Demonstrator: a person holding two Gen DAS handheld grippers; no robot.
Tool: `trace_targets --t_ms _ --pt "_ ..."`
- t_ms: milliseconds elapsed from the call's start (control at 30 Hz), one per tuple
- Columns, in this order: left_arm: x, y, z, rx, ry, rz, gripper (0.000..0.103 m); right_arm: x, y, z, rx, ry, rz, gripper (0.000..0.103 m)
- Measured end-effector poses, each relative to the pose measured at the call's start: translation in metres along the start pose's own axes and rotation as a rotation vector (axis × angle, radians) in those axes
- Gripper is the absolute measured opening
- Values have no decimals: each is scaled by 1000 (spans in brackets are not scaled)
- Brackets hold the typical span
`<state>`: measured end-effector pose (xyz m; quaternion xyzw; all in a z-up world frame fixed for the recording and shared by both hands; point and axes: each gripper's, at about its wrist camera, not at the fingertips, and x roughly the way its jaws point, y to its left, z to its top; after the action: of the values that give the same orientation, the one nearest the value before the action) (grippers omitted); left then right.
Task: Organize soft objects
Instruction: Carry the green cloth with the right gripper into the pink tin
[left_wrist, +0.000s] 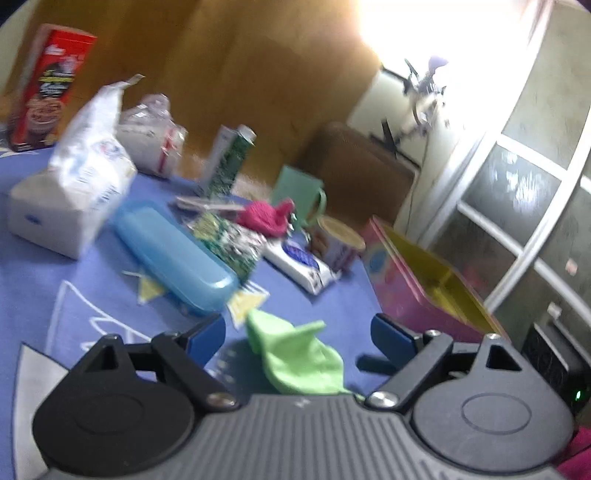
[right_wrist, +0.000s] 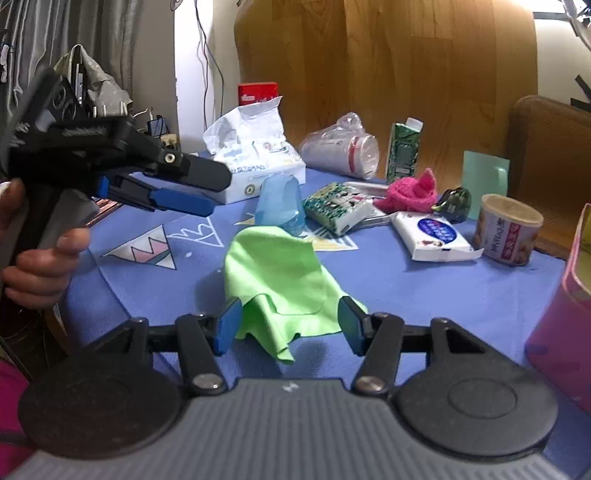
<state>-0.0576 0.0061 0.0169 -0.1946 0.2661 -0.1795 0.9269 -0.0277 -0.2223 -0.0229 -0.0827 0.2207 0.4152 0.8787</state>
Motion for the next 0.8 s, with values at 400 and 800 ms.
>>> trace_targets --t_ms 400,800 --pt "63 -33 -8 27 198 11 35 24 7 0 -43 25 21 7" --pt "135 -174 47 365 109 -149 36 -62 -60 10 10 -248 -360 7"
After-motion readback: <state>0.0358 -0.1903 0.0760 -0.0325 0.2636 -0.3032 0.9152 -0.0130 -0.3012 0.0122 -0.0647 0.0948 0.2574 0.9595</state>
